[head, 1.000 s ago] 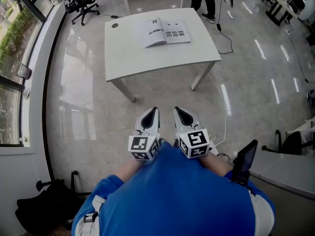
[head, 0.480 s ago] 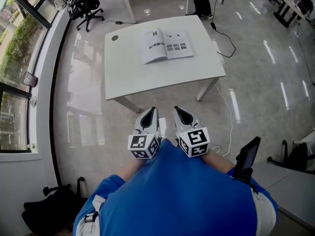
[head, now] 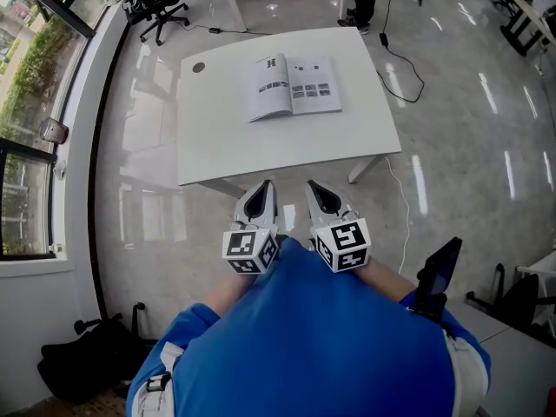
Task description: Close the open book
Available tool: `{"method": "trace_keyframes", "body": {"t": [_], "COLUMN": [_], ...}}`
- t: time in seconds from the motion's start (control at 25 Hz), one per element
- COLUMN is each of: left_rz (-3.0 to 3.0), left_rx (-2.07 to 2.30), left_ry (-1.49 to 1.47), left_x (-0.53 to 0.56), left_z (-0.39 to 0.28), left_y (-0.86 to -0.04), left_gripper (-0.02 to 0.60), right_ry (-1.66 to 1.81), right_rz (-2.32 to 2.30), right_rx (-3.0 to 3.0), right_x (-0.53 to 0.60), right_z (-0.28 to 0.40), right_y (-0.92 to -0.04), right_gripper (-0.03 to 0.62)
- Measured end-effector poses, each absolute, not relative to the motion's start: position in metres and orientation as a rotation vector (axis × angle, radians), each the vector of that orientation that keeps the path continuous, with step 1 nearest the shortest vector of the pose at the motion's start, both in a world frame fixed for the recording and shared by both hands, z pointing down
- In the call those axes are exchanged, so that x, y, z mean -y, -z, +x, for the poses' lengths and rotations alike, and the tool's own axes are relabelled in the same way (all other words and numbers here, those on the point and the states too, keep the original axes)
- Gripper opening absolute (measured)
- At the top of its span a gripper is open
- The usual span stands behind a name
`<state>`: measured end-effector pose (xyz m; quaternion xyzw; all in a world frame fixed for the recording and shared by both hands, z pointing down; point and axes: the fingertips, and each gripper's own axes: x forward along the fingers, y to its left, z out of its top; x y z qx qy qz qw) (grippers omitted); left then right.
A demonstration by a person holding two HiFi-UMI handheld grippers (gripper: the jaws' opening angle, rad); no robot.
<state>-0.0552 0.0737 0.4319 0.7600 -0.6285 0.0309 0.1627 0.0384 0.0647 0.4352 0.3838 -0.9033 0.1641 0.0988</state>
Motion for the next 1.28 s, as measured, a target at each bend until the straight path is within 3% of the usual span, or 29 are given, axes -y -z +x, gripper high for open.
{"method": "trace_keyframes", "body": {"t": [1.28], "left_rz": [2.179], "left_rx": [1.621], "left_ry": [-0.126], "left_x": [0.108], "left_z": [-0.21], "left_y": [-0.481], "left_gripper": [0.006], "right_ry": [-0.353], "right_rz": [1.219], "right_rx": [2.408], "right_x": [0.121], "right_z": [-0.102], "right_y": [-0.481], "right_gripper": [0.002]}}
